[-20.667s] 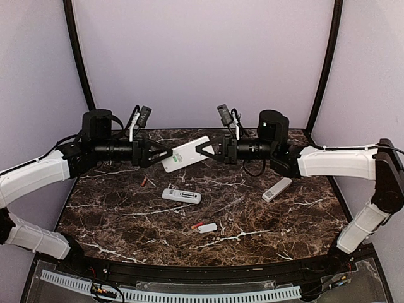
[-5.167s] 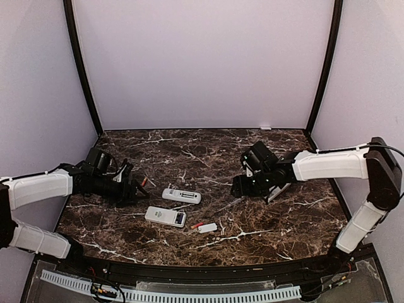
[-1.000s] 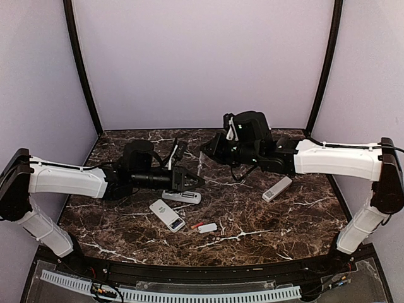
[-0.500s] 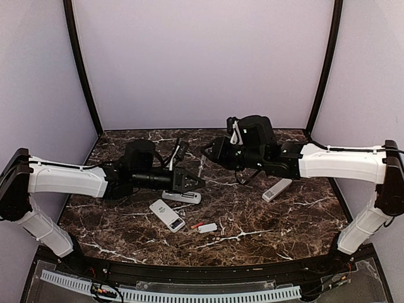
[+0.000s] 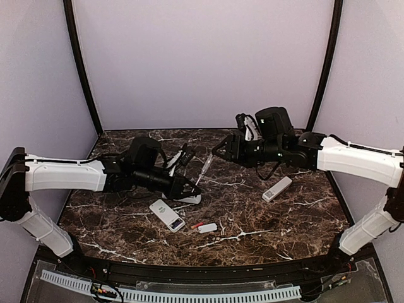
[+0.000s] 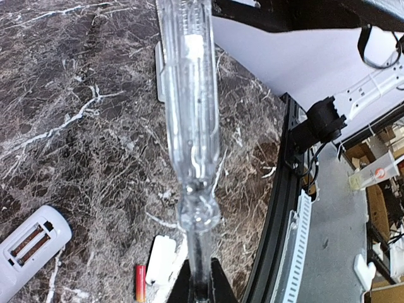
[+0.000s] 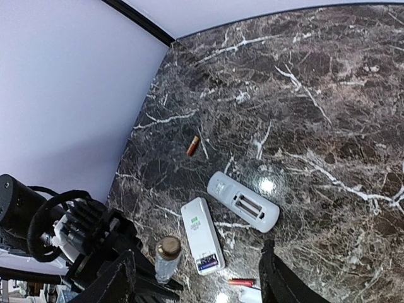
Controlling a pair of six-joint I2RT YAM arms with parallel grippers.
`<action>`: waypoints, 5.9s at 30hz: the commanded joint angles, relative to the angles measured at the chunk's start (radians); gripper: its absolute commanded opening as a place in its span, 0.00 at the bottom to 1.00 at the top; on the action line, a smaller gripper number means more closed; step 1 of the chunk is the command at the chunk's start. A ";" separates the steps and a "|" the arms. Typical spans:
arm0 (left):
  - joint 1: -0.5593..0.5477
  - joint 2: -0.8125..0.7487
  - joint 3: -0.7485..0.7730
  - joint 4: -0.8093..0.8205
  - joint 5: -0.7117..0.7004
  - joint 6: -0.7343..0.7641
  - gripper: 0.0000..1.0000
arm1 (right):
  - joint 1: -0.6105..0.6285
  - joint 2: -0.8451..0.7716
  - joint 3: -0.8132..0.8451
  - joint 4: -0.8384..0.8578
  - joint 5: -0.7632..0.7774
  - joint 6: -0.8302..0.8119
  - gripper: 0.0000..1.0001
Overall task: Unload the batteries from the remote control
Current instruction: Pass from the right arm to the left, then pass from the left arm to the right, then hold the remote control without the battery cover at the center of the board, then remove the battery from the remote control without the battery cover.
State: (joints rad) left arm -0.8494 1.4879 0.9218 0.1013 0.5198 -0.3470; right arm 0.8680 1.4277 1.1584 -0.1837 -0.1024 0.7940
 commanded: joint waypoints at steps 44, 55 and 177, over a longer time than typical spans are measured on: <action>-0.065 -0.066 0.030 -0.285 -0.145 0.399 0.00 | -0.004 0.215 0.144 -0.215 -0.464 -0.184 0.20; -0.065 -0.082 0.020 -0.286 -0.252 0.321 0.25 | -0.004 0.188 0.136 -0.221 -0.375 -0.182 0.00; 0.262 -0.041 -0.492 0.128 -0.107 -0.553 0.15 | 0.053 0.440 -0.019 0.211 -0.337 -0.156 0.00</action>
State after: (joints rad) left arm -0.5926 1.4403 0.4423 0.2165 0.4015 -0.8993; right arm 0.9329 1.8587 1.1786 -0.0341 -0.4305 0.5533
